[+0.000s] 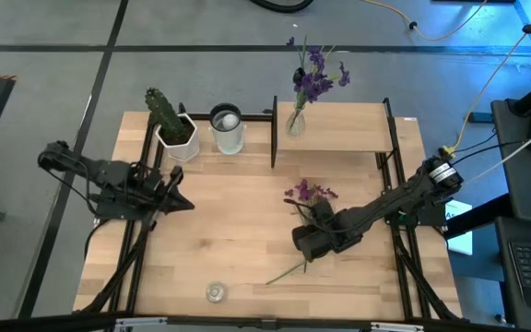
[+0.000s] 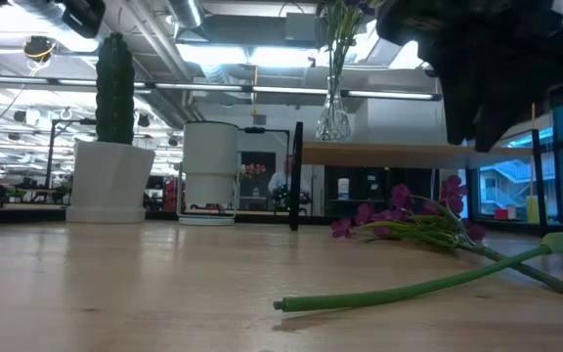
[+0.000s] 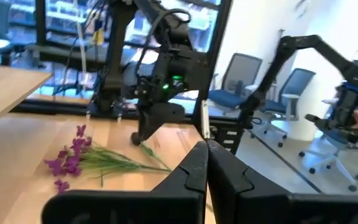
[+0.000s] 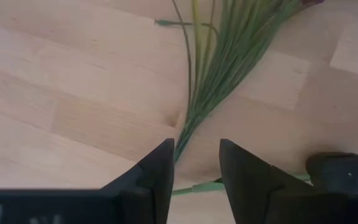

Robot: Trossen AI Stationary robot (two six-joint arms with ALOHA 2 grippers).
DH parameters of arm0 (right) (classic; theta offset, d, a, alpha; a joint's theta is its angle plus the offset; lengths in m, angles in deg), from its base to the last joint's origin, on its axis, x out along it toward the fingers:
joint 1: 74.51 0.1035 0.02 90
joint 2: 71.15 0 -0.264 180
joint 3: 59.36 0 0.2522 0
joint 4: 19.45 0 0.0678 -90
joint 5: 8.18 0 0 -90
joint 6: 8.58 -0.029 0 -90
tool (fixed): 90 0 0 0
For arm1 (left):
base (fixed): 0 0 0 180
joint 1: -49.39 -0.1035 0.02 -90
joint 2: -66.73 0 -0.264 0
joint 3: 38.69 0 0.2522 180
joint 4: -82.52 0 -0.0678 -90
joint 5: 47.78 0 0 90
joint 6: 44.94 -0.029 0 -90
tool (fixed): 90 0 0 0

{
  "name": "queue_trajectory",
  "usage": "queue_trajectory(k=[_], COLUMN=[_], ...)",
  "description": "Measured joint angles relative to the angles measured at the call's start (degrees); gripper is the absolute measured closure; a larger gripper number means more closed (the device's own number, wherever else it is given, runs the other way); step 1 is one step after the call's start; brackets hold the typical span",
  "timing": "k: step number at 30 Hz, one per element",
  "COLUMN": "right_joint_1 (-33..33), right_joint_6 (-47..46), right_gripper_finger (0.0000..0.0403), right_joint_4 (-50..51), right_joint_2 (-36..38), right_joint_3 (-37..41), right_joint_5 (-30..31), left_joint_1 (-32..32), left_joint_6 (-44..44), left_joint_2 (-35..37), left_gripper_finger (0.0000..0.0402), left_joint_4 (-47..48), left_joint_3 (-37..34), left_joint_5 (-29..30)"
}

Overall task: Pick and place flowers into a vace then onto a shelf
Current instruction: Put the purple flowers into the transparent vase

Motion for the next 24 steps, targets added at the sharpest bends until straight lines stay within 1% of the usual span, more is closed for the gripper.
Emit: queue_trajectory(k=[4,7,14,17,20,24], right_joint_1=[-0.1,-0.2,-0.2,-0.2,-0.2,-1.3], right_joint_6=[0.0,0.0,0.5,0.7,0.9,0.8], right_gripper_finger=[0.0267,0.0248,0.016,0.0134,0.0122,0.0122], right_joint_4=[-0.4,-1.0,-1.0,-2.1,-2.8,-2.4], right_joint_2=[-0.3,-0.7,-2.5,-3.2,-4.2,-6.1], right_joint_3=[0.0,0.0,0.1,0.1,0.1,0.1], right_joint_5=[0.3,2.7,3.1,2.9,2.8,2.8], left_joint_1=[0.0,0.0,0.0,0.0,0.0,0.0], left_joint_6=[-1.2,-1.2,-0.4,-0.3,-0.3,-0.3], left_joint_2=[2.6,3.5,3.5,3.5,3.5,3.5], left_gripper_finger=[0.04,0.0398,0.0397,0.0399,0.0398,0.0396], left_joint_4=[-2.6,-3.4,-3.4,-3.4,-3.1,-3.1], left_joint_3=[-3.5,-5.4,-6.1,-6.1,-6.1,-6.1], left_joint_5=[-0.6,-0.1,0.1,0.1,0.2,0.6])
